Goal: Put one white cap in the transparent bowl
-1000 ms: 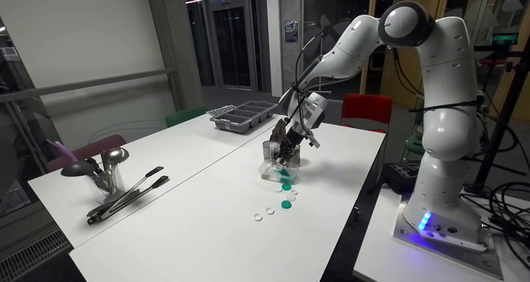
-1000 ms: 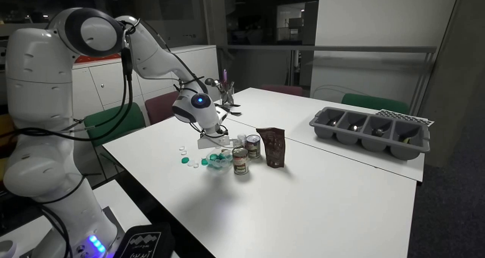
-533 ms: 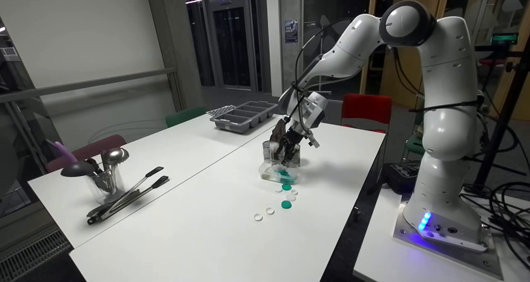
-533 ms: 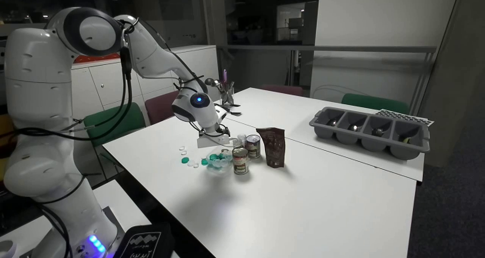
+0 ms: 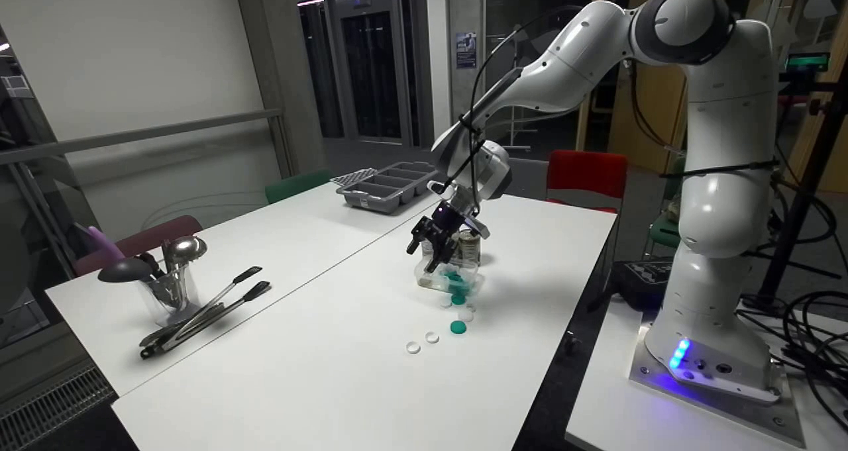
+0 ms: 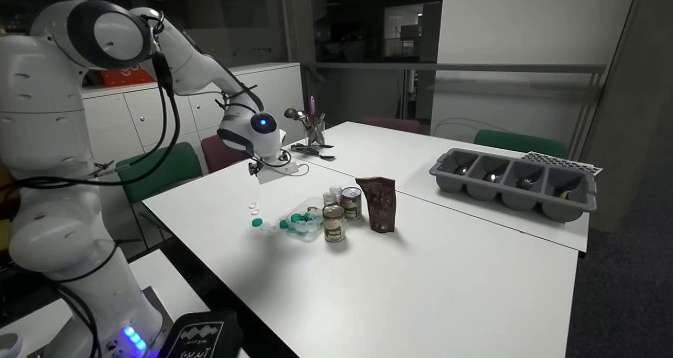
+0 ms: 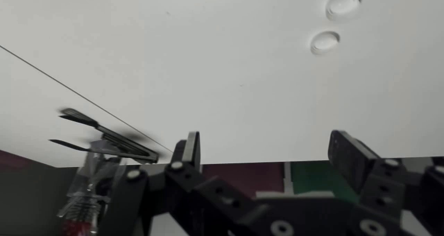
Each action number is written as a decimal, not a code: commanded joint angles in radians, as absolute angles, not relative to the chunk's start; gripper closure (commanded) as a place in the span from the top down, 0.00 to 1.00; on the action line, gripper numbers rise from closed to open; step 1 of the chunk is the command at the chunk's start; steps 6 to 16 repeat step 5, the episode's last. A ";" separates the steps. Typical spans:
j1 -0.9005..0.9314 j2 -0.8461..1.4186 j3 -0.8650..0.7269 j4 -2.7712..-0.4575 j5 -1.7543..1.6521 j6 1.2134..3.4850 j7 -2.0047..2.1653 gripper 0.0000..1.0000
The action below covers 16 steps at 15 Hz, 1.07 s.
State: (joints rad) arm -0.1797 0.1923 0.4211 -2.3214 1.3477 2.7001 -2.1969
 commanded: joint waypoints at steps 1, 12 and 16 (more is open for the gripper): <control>-0.076 0.142 0.333 -2.327 1.337 2.465 -2.139 1.00; 0.001 0.165 0.265 -2.319 1.338 2.428 -2.123 1.00; 0.001 0.165 0.265 -2.319 1.338 2.428 -2.123 1.00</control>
